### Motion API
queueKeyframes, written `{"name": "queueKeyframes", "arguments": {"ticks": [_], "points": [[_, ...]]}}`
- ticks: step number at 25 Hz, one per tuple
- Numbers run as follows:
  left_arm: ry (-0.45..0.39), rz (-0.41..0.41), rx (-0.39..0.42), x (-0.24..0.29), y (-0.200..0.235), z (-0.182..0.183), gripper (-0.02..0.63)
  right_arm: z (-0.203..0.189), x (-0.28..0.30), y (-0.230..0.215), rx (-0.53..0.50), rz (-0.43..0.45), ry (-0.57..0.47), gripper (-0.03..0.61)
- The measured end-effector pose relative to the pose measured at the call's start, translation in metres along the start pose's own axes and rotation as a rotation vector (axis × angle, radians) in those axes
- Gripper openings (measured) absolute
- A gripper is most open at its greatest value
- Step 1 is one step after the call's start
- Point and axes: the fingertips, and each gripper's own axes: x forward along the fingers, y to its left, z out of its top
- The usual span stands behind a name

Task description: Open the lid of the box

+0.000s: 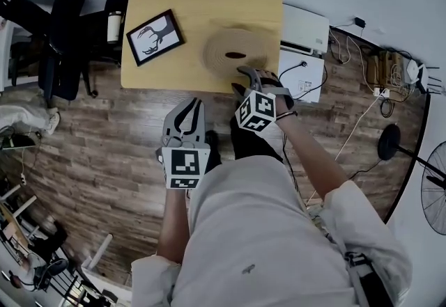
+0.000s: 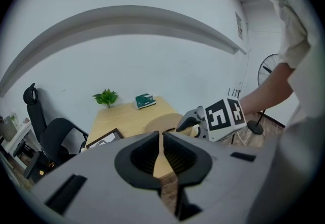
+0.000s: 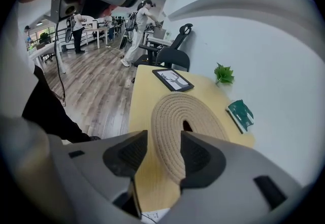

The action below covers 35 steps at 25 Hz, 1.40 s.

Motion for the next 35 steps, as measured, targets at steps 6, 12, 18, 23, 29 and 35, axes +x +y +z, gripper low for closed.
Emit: {"name": "queueKeyframes", "arguments": {"ticks": [6, 12, 18, 23, 29, 35], "points": [[0.014, 0.029, -0.015, -0.003, 0.0, -0.005, 0.009, -0.009, 0.013, 0.0, -0.067, -0.005, 0.034, 0.211], [0.023, 0.047, -0.028, -0.005, 0.0, -0.01, 0.009, -0.015, 0.023, 0.005, -0.134, -0.021, 0.066, 0.219], [0.03, 0.059, -0.027, -0.008, 0.001, -0.012, 0.009, -0.023, 0.03, 0.005, -0.168, -0.046, 0.101, 0.216], [0.032, 0.066, -0.023, -0.009, 0.001, -0.012, 0.009, -0.024, 0.032, 0.001, -0.185, -0.08, 0.108, 0.193], [0.04, 0.085, -0.019, -0.009, 0.002, -0.012, 0.009, -0.025, 0.032, 0.001, -0.238, -0.096, 0.113, 0.174], [0.031, 0.097, -0.021, -0.009, 0.004, -0.008, 0.009, -0.024, 0.03, 0.001, -0.253, -0.091, 0.098, 0.159]]}}
